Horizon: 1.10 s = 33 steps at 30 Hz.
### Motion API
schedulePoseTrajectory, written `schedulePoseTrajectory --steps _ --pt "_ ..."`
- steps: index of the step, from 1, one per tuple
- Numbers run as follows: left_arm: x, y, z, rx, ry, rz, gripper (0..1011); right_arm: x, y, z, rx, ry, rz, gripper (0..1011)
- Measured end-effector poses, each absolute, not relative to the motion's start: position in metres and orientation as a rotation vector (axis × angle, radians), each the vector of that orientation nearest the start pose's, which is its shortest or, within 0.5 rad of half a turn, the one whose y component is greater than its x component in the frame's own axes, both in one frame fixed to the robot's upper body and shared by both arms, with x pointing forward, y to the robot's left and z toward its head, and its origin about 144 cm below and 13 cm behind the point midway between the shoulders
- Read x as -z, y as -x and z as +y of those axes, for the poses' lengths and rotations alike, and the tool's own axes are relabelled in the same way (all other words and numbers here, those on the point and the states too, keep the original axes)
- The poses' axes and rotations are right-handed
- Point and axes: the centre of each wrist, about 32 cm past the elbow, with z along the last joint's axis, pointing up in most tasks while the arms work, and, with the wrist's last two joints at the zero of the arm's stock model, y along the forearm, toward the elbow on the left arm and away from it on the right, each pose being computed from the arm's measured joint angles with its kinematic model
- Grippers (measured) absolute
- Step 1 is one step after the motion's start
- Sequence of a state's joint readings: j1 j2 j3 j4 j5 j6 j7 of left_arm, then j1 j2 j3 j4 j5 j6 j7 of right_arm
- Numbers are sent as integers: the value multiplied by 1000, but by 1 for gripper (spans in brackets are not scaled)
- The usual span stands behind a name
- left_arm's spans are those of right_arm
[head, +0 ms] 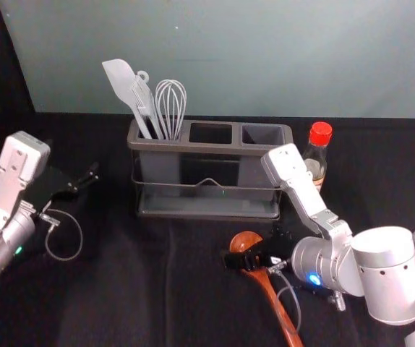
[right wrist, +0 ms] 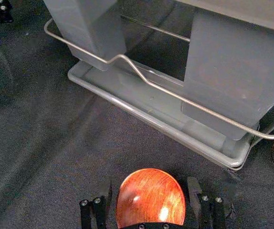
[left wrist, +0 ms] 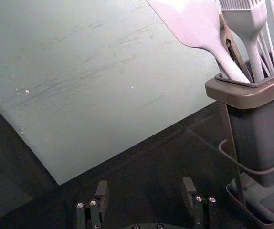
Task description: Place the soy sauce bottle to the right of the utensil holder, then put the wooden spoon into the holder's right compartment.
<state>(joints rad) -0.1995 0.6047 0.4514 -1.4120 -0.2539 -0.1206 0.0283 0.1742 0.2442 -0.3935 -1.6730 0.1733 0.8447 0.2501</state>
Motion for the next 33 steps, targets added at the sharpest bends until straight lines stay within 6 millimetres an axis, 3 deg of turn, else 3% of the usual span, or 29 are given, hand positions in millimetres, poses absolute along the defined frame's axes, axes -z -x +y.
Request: schedulePoseTrajectory --steps 9,17,33 --pt "-1140 -489 310 -1248 -304 -285 1005 -1201 -477 -171 931 609 371 995" --pt "-1140 -489 310 -1248 -304 -285 1005 -1201 -477 -171 931 608 372 812" --pt "-1140 -489 310 -1248 -304 -285 1005 -1202 -477 -171 930 608 373 807"
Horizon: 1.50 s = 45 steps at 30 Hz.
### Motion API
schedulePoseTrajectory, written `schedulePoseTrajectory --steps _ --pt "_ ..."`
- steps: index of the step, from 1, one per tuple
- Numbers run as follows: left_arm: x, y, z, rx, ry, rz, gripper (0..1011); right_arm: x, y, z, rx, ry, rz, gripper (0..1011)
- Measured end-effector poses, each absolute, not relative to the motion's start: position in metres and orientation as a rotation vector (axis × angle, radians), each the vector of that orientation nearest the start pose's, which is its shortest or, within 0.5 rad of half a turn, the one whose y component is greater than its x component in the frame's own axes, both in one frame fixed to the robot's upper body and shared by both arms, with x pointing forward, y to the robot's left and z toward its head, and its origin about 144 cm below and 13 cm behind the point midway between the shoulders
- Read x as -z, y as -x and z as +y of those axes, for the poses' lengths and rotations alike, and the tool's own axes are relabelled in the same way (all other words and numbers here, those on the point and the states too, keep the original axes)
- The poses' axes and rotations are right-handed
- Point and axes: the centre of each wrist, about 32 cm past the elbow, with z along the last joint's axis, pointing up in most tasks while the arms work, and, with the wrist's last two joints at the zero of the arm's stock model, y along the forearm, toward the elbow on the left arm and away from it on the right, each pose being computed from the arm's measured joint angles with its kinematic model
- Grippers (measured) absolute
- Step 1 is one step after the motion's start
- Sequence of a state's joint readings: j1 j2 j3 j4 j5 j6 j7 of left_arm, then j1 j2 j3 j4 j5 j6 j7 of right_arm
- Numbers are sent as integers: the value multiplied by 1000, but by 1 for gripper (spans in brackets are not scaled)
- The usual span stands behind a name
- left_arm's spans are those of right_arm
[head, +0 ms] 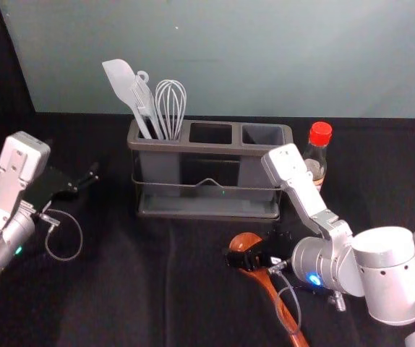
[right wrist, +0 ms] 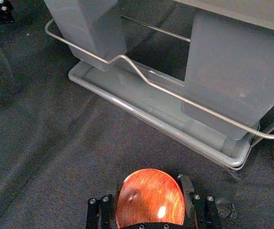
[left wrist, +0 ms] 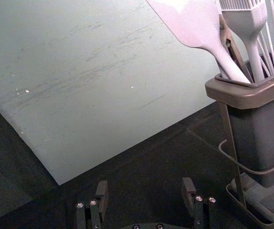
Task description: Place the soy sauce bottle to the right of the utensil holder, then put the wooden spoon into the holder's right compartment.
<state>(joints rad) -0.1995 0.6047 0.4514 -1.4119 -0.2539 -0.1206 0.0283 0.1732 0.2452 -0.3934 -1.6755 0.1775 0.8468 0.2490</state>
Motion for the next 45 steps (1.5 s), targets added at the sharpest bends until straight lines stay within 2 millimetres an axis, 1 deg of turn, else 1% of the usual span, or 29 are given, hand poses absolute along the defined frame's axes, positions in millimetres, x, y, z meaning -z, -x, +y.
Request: schedulePoseTrajectory --steps 7,14,24,45 --pt "-1140 -489 310 -1248 -304 -285 1005 -1202 -476 -172 929 598 356 807" --pt "-1140 -489 310 -1248 -304 -285 1005 -1207 -466 -175 914 512 260 804" --pt "-1140 -489 310 -1248 -305 -285 1005 -1217 -458 -180 886 410 172 803" --pt "-1140 -489 310 -1248 -305 -285 1005 -1217 -456 -180 888 422 165 803"
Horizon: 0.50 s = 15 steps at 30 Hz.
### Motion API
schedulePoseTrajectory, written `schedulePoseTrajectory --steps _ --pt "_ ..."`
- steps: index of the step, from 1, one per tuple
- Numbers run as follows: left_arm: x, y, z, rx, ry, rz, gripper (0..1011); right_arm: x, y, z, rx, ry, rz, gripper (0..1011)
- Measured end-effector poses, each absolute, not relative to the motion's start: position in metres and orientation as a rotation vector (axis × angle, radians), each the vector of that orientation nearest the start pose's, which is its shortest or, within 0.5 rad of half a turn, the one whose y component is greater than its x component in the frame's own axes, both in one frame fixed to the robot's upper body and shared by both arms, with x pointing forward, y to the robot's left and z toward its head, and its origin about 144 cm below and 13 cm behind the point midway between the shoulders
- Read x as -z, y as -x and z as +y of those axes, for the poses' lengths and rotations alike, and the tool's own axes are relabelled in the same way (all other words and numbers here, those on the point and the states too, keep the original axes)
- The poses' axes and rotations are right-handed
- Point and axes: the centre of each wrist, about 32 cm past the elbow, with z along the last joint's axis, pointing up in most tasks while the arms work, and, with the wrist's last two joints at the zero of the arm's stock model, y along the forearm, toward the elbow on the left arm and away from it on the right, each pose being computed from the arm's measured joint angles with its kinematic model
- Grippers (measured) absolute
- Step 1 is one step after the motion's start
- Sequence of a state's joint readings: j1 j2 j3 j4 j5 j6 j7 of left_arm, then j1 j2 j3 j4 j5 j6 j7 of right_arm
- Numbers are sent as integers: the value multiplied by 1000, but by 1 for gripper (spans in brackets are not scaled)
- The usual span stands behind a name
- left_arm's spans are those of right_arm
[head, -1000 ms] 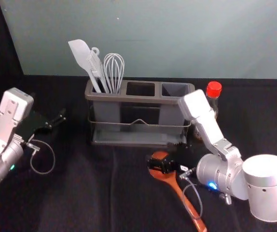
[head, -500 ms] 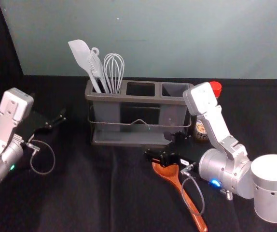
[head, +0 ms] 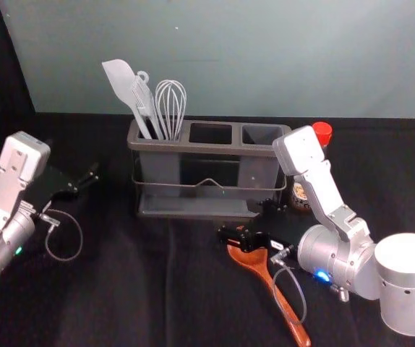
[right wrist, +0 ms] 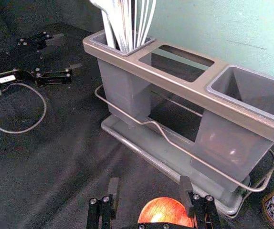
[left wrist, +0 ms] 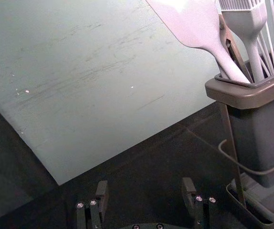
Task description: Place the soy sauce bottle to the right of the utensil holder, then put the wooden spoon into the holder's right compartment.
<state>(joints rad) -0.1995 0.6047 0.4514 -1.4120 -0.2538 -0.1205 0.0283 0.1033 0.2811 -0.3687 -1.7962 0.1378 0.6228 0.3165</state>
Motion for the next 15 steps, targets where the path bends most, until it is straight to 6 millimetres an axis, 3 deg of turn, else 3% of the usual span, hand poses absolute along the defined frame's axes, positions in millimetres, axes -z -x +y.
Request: schedulePoseTrajectory --steps 6,11,15 --pt "-1140 -489 310 -1248 -305 -285 1005 -1217 -456 -180 888 422 165 808" --pt "-1140 -489 310 -1248 -304 -285 1005 -1217 -456 -180 887 421 165 947" --pt "-1140 -489 310 -1248 -304 -285 1005 -1217 -456 -180 887 421 165 1002"
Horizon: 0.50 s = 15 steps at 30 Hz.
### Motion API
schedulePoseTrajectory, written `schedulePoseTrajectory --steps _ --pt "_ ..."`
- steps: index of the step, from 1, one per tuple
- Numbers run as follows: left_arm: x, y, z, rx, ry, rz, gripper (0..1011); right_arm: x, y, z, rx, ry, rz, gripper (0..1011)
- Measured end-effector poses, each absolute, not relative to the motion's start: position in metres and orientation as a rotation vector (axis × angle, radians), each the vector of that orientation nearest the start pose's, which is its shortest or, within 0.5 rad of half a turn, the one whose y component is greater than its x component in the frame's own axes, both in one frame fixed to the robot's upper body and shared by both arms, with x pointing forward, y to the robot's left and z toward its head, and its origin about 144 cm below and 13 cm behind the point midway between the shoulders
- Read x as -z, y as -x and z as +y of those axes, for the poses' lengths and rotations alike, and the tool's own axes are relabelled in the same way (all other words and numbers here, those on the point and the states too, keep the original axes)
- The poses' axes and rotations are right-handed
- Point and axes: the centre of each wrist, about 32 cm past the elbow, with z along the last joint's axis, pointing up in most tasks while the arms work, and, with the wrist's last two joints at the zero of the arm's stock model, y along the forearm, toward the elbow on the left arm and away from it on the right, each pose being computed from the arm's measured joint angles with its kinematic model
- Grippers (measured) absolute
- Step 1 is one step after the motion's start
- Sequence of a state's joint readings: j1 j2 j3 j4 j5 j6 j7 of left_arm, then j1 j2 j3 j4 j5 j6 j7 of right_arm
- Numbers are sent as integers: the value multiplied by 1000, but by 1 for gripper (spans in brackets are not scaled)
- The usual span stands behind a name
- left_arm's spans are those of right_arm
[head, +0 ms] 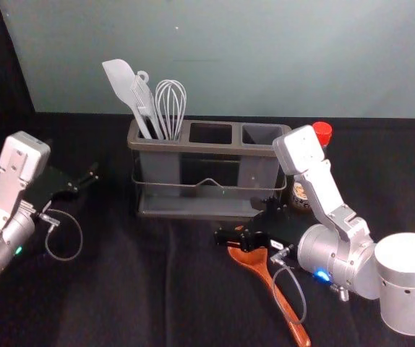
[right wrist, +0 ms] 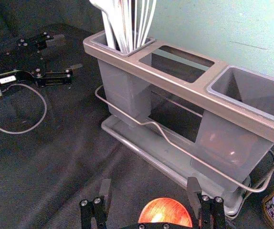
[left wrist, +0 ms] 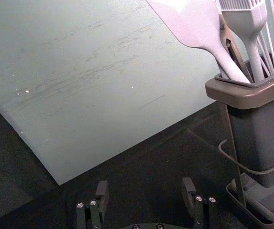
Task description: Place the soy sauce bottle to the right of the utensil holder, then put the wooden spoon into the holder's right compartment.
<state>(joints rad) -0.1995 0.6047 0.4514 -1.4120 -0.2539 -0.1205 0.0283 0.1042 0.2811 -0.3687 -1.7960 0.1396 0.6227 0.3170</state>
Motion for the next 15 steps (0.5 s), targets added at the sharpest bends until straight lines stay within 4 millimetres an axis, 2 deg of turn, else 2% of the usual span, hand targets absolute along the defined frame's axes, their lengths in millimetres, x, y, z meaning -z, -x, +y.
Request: schedulePoseTrajectory --steps 15 --pt "-1140 -489 310 -1248 -304 -285 1005 -1215 -459 -180 892 465 200 1002"
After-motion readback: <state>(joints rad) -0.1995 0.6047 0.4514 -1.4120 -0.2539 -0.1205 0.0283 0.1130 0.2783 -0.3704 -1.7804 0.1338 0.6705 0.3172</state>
